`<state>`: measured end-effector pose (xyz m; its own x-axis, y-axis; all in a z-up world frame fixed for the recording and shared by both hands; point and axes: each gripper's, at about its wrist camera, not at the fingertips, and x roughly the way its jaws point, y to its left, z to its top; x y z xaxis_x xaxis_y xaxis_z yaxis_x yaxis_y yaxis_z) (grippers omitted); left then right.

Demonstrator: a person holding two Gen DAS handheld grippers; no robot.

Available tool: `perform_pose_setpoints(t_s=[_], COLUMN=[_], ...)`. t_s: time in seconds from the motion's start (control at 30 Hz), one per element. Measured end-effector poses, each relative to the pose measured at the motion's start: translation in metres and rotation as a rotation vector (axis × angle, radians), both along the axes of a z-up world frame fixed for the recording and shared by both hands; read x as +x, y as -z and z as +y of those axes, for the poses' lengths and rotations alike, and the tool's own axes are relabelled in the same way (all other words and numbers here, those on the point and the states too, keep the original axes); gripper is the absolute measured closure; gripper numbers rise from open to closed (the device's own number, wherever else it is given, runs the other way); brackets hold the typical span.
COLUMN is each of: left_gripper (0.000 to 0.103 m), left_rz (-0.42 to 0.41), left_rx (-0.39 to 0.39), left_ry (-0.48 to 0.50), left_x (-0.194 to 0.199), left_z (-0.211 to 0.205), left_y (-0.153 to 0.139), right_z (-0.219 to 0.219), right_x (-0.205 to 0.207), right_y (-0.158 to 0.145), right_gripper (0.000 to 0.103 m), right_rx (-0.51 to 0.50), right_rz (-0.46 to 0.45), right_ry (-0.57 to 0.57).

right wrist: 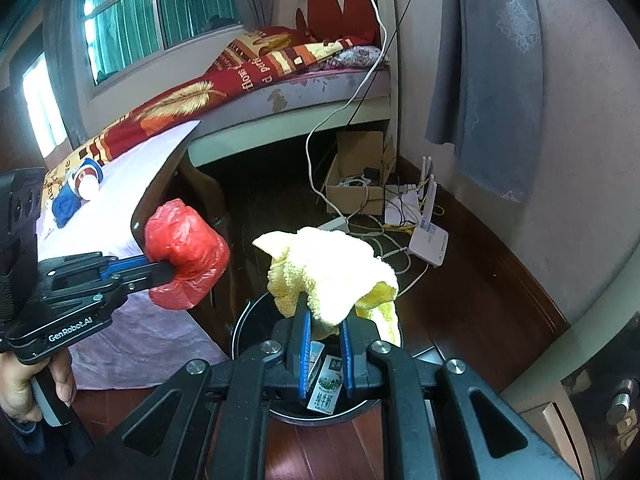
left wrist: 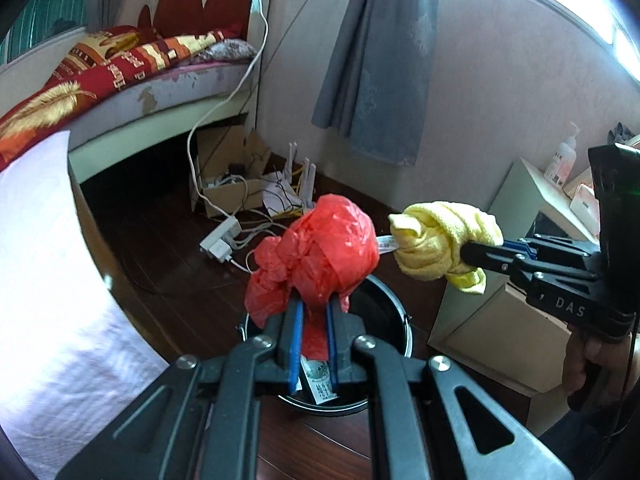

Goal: Collect trash
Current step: 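Carry the bag and cloth over the black bin and release both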

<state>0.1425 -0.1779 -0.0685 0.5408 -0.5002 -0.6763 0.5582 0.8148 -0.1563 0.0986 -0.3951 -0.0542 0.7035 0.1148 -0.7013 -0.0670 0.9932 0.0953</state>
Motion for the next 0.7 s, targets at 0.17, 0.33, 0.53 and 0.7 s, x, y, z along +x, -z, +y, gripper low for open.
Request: perform_pose_setpoints(t_s=[0.17,0.33,0.53,0.7], left_gripper=[0.092,0.092,0.027,0.001], left_rz=[0.059,0.116,0.146,0.121], left_rx=[0.013,0.026,0.070,0.094], left_ry=[0.007,0.013,-0.059,-0.138], left_x=[0.007,0.013,0.024,0.023], left_z=[-0.005,-0.009,-0.012,-0.002], left_y=[0.020,0.042,0.067,0.073], right_z=[0.001,0.008,0.008,-0.008], right_x=[0.012,0.028,0.051,0.055], right_y=[0.023,0.051,0.102,0.110], right_gripper=[0.089,0.089,0.020,0.000], right_rx=[0.006,-0.007,-0.116,-0.143], right_rz=[0.050,0.116,0.251,0.294], right_ry=[-0.021,-0.057,-0.022,0.081])
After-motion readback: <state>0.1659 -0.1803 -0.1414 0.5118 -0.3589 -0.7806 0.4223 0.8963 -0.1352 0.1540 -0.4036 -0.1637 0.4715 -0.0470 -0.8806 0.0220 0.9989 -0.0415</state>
